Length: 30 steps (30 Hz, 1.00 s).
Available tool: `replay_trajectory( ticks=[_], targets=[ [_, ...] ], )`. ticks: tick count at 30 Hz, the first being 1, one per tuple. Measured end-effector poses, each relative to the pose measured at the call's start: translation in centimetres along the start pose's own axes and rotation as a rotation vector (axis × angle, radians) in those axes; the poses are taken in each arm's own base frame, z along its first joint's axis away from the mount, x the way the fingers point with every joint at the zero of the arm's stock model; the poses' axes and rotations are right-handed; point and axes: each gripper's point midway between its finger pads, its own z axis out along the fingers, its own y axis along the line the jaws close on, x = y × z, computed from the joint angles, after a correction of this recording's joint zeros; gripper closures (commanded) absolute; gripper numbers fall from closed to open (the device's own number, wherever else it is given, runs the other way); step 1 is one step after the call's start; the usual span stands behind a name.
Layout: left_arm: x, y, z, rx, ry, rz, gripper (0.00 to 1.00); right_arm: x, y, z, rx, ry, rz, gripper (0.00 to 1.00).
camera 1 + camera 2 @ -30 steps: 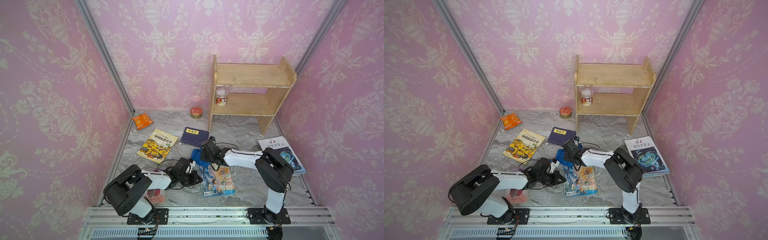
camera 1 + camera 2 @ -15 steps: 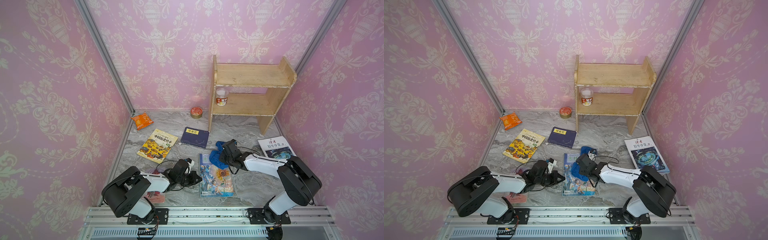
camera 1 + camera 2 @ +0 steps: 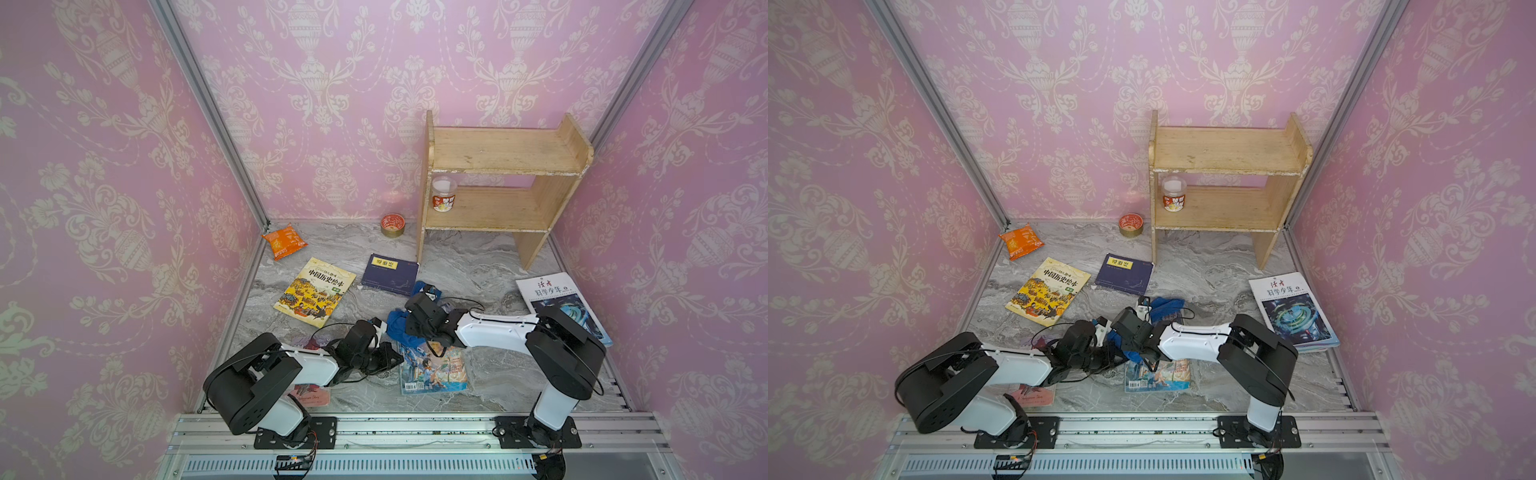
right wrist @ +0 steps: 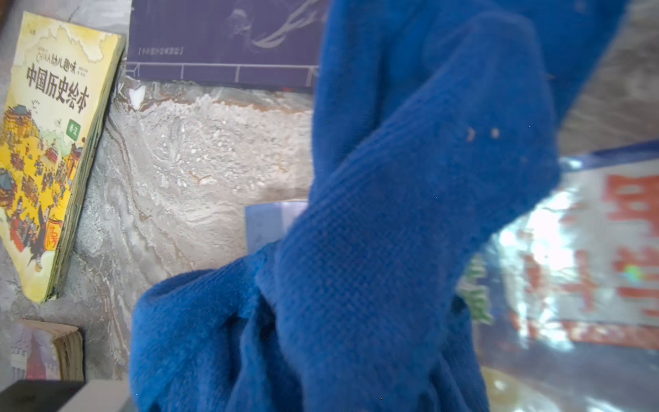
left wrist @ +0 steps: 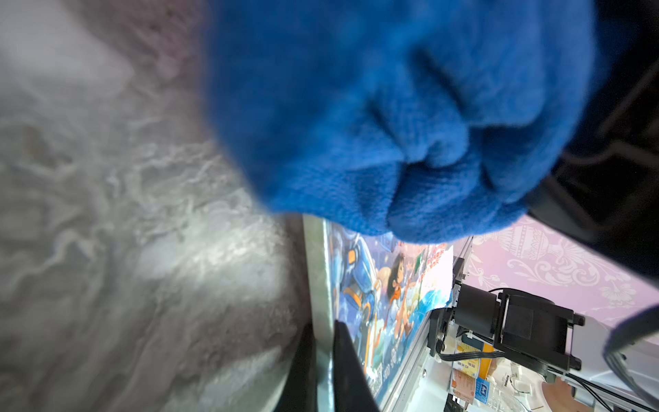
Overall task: Wipe the cover of the book
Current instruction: Wipe the dirt from the cover of the book.
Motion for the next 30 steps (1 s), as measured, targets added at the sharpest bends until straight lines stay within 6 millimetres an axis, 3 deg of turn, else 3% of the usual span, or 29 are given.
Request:
replay_trajectory(
  ticks=[3, 5, 8, 10, 13, 19, 22, 26, 30],
  targets=[
    [-0.1, 0.0, 0.0, 0.001, -0.004, 0.002, 1.0, -1.1, -5.7, -1.6, 0.044, -0.02, 0.097, 1.0],
    [-0.1, -0.1, 0.0, 0.002, -0.004, 0.002, 1.0, -1.6, -8.1, -2.6, 0.073, -0.037, 0.138, 1.0],
    [-0.1, -0.1, 0.0, 0.003, -0.004, 0.003, 1.0, -1.3, -8.9, -3.3, 0.105, -0.048, 0.128, 1.0],
    [-0.1, -0.1, 0.0, 0.003, -0.004, 0.002, 1.0, -0.9, -8.3, -3.4, 0.137, -0.05, 0.085, 1.0],
    [-0.1, 0.0, 0.1, 0.002, -0.003, 0.001, 1.0, 0.3, -5.8, -2.8, 0.186, -0.031, -0.016, 1.0],
    [-0.1, 0.0, 0.2, 0.007, -0.004, -0.004, 1.0, 2.5, 2.9, -0.1, 0.135, -0.005, -0.158, 1.0],
    [-0.1, 0.0, 0.2, 0.009, -0.007, -0.011, 1.0, 2.8, 3.5, 0.0, 0.097, -0.014, -0.149, 1.0],
    [-0.2, -0.1, 0.1, 0.01, -0.011, -0.01, 1.0, 2.5, 0.9, -0.9, 0.012, 0.005, -0.05, 1.0],
    [-0.3, -0.2, -0.1, 0.011, -0.02, -0.006, 1.0, 1.4, -5.8, -2.9, 0.028, -0.002, 0.077, 1.0]
  ],
)
